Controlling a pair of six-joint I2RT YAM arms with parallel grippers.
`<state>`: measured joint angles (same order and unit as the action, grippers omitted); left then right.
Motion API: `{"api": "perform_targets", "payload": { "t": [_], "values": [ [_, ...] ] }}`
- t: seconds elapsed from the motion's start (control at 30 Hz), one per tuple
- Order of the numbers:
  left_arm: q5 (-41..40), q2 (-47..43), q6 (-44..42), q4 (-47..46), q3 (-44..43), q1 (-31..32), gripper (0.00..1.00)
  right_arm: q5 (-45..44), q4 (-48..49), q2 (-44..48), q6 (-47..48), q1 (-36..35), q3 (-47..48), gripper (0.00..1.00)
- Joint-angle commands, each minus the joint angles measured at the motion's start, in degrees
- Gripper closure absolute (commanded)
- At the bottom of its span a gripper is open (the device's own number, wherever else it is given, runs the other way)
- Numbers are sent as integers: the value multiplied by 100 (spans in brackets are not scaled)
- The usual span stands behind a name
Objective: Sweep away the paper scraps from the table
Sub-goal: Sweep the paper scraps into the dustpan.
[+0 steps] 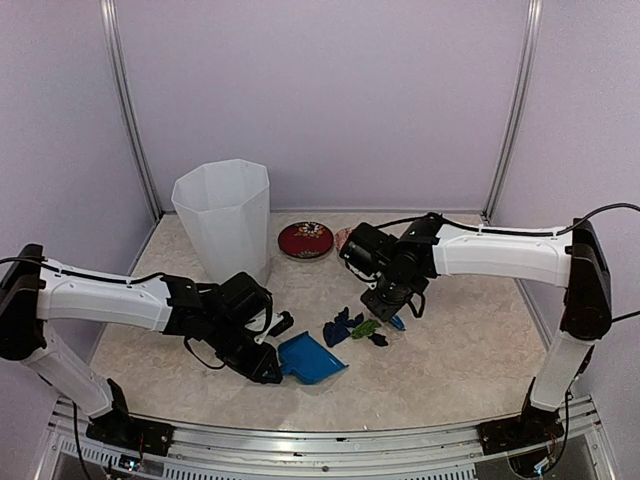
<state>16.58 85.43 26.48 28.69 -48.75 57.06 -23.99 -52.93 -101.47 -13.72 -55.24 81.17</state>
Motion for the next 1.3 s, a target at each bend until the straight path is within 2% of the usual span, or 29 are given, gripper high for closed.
{"api": "perform_targets", "payload": {
  "t": [0.0,0.3,0.63,1.0,1.27],
  "values": [
    [104,255,-210,-182,-287,-110,100,287,75,-408,-246,-221,403,100],
    [228,796,-435,-383,-594,-151,100,773,225,-1019,-274,-668,1054,100],
    [304,1090,-442,-737,-615,-119,100,1077,148,-941,-280,-1013,1295,100],
    [200,1215,-279,-1313,-189,23,100,-229,-762,-70,-625,-1015,1286,100],
    [158,1213,-168,-1303,-14,104,100,-987,-1038,368,-902,-836,727,100]
  ]
}}
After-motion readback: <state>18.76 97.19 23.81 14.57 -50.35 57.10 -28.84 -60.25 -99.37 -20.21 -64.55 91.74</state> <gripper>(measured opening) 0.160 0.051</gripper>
